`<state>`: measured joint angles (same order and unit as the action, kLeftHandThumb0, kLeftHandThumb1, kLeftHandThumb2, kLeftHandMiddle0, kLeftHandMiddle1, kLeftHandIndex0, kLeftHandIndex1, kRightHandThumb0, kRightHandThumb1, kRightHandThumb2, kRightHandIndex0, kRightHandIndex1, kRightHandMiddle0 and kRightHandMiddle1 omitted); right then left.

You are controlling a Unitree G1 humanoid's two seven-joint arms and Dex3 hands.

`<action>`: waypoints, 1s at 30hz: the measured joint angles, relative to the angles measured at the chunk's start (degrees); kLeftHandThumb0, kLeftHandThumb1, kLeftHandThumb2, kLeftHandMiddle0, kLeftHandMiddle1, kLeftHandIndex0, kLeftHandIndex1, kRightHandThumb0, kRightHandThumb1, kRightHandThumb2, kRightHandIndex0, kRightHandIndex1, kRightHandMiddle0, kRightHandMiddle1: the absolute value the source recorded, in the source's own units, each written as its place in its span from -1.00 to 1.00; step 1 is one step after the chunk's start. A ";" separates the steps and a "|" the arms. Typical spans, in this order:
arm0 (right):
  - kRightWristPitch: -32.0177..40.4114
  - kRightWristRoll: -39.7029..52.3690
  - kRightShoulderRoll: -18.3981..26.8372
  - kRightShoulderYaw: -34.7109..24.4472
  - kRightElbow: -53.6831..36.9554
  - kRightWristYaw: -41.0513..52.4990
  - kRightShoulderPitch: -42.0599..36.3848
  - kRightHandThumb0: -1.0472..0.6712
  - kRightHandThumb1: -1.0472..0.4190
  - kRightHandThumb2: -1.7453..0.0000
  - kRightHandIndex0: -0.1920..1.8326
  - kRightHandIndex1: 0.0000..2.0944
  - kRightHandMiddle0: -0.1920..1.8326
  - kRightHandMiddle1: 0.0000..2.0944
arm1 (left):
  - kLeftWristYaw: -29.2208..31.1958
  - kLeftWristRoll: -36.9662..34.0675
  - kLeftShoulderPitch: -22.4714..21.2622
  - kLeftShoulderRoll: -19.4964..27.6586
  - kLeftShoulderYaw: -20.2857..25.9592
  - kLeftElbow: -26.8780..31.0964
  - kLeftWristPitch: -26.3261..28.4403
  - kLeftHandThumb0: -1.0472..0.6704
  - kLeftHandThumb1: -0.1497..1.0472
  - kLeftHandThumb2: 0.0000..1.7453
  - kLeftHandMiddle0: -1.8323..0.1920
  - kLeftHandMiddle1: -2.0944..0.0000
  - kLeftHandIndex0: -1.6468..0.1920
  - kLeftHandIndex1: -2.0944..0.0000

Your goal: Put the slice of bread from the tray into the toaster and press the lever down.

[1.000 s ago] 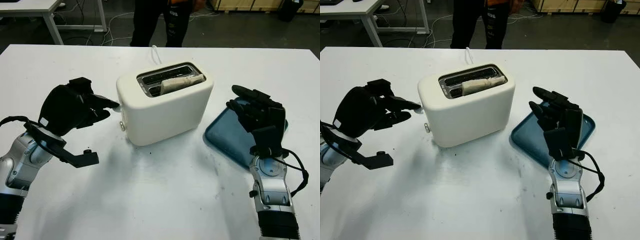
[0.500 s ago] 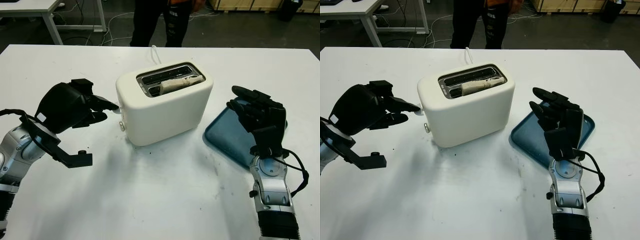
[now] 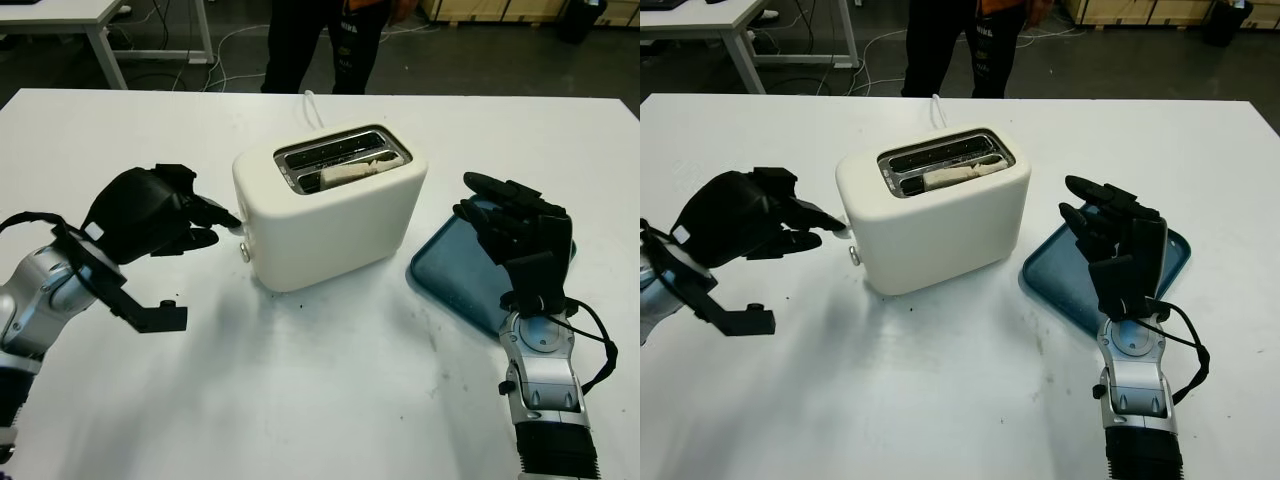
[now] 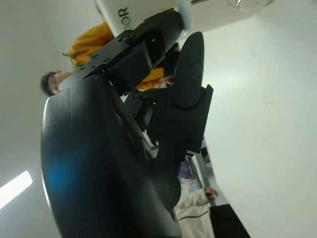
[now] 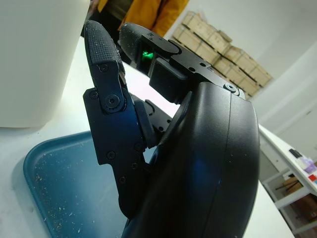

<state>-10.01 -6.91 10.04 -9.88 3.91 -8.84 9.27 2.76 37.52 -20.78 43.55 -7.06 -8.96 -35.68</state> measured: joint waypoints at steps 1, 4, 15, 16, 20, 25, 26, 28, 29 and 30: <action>0.00 0.00 0.00 -0.01 0.00 0.00 -0.03 -0.55 -0.83 0.94 0.35 -0.85 0.25 -1.00 | -0.13 0.11 -0.45 -0.17 -0.74 -0.71 -0.40 -0.14 0.79 -0.88 0.14 -0.42 -0.23 0.46; -0.04 0.00 0.00 -0.05 0.00 0.00 -0.15 -0.56 -0.83 0.93 0.35 -0.85 0.26 -1.00 | -0.74 0.59 -2.61 -0.26 -2.61 -3.37 -1.07 -0.13 0.79 -0.90 0.11 -0.38 -0.23 0.47; -0.30 1.11 0.01 -0.59 -0.43 0.85 -0.88 -0.56 -0.83 0.94 0.37 -0.86 0.27 -1.00 | -1.67 0.43 -7.00 -0.28 -8.43 -13.70 -2.42 -0.17 0.79 -0.80 0.12 -0.48 -0.18 0.10; -0.30 1.14 0.01 -0.60 -0.50 1.00 -0.91 -0.57 -0.83 0.94 0.37 -0.86 0.27 -1.00 | -1.67 0.15 -7.04 -0.27 -8.75 -14.05 -2.40 -0.19 0.79 -0.79 0.14 -0.49 -0.15 0.08; -0.30 1.16 0.01 -0.62 -1.17 1.45 -1.05 -0.57 -0.83 0.94 0.37 -0.86 0.27 -1.00 | -1.65 -0.58 -6.02 -0.04 -9.74 -14.04 -1.51 -0.19 0.79 -0.74 0.13 -0.33 -0.10 0.20; -0.30 1.16 0.02 -0.64 -1.53 2.02 -1.09 -0.55 -0.83 0.94 0.37 -0.87 0.26 -1.00 | -1.59 -1.42 -5.71 0.20 -10.20 -13.56 -0.39 -0.18 0.79 -0.73 0.16 -0.37 -0.12 0.26; -0.29 1.16 0.02 -0.67 -1.53 2.13 -1.12 -0.55 -0.83 0.94 0.37 -0.87 0.26 -1.00 | -1.59 -1.42 -5.71 0.20 -10.23 -13.57 -0.32 -0.18 0.79 -0.74 0.16 -0.38 -0.12 0.27; -0.29 1.21 0.02 -0.76 -1.53 2.33 -1.20 -0.56 -0.83 0.94 0.37 -0.87 0.26 -1.00 | -1.60 -1.46 -5.82 0.05 -10.33 -13.94 -0.30 -0.18 0.79 -0.74 0.16 -0.37 -0.12 0.31; -0.30 1.38 0.03 -0.79 -1.53 2.54 -1.26 -0.56 -0.83 0.94 0.37 -0.87 0.26 -1.00 | -1.60 -1.61 -5.88 -0.19 -10.39 -14.31 -0.29 -0.18 0.79 -0.74 0.16 -0.37 -0.13 0.32; -0.30 1.59 0.03 -0.82 -1.53 2.82 -1.33 -0.57 -0.83 0.94 0.37 -0.87 0.26 -1.00 | -1.61 -1.93 -5.98 -0.49 -10.46 -15.01 -0.23 -0.19 0.79 -0.70 0.16 -0.36 -0.13 0.34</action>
<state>-10.31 -5.32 10.06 -10.70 2.38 -6.02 7.94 1.15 35.59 -26.76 43.05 -17.52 -23.97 -35.91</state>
